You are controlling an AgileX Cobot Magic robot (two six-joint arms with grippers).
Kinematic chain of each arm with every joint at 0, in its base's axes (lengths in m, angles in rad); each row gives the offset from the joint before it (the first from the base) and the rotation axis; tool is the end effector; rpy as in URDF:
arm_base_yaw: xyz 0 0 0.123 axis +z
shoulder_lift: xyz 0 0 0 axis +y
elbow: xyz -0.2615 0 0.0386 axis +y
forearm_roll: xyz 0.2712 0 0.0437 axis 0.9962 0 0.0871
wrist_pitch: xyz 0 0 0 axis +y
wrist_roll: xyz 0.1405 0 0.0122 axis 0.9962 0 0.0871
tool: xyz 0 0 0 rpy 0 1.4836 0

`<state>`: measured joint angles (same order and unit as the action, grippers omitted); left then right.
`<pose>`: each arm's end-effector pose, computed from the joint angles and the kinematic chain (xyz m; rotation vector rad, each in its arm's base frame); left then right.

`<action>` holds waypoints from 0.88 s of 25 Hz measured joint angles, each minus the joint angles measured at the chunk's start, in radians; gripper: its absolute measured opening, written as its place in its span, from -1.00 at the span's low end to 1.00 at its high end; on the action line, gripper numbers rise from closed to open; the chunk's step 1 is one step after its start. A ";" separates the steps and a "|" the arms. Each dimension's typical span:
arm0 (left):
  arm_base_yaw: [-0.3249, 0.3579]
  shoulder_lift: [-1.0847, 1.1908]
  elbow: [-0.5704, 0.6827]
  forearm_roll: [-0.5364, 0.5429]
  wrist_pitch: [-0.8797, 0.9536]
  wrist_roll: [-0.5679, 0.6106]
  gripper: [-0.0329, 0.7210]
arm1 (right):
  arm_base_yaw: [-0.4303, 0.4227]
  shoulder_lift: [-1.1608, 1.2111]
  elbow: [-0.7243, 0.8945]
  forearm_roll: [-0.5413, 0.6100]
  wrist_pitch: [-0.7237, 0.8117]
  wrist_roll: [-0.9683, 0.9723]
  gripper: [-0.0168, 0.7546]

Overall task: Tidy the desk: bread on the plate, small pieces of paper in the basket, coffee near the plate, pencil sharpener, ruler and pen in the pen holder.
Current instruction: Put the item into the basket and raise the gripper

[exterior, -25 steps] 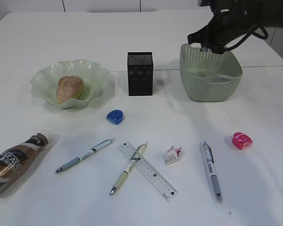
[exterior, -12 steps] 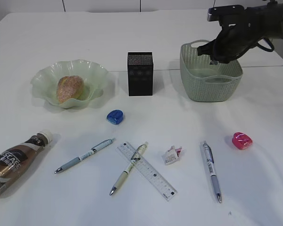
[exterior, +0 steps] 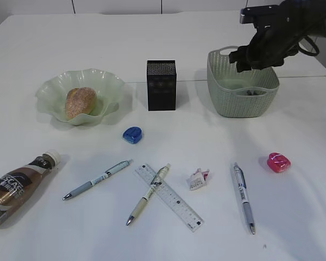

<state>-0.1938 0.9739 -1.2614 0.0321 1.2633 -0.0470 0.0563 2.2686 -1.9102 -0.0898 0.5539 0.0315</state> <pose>0.2181 -0.0384 0.3703 0.1790 2.4532 -0.0633 0.5621 0.0250 0.1410 -0.0990 2.3915 -0.0511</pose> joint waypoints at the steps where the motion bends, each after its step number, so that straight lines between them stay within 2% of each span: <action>1: 0.000 0.000 0.000 0.000 0.000 0.000 0.09 | 0.000 0.000 -0.023 0.007 0.055 0.002 0.33; 3: 0.000 0.000 0.000 0.000 0.000 0.000 0.08 | 0.000 0.000 -0.059 0.018 0.139 0.002 0.33; 9: 0.000 0.000 0.000 0.000 0.000 0.000 0.07 | 0.000 0.000 -0.285 0.090 0.515 0.002 0.33; 12: 0.000 0.000 0.000 0.000 0.000 0.000 0.06 | 0.000 0.000 -0.374 0.104 0.645 0.002 0.33; 16: 0.000 0.000 0.000 0.000 0.000 0.000 0.05 | 0.000 0.000 -0.432 0.120 0.678 0.004 0.33; 22: 0.000 0.000 0.000 0.000 0.000 0.000 0.05 | 0.008 -0.008 -0.419 0.234 0.692 0.004 0.33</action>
<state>-0.1938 0.9739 -1.2614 0.0321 1.2633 -0.0470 0.0640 2.2603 -2.3293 0.1442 1.2455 0.0352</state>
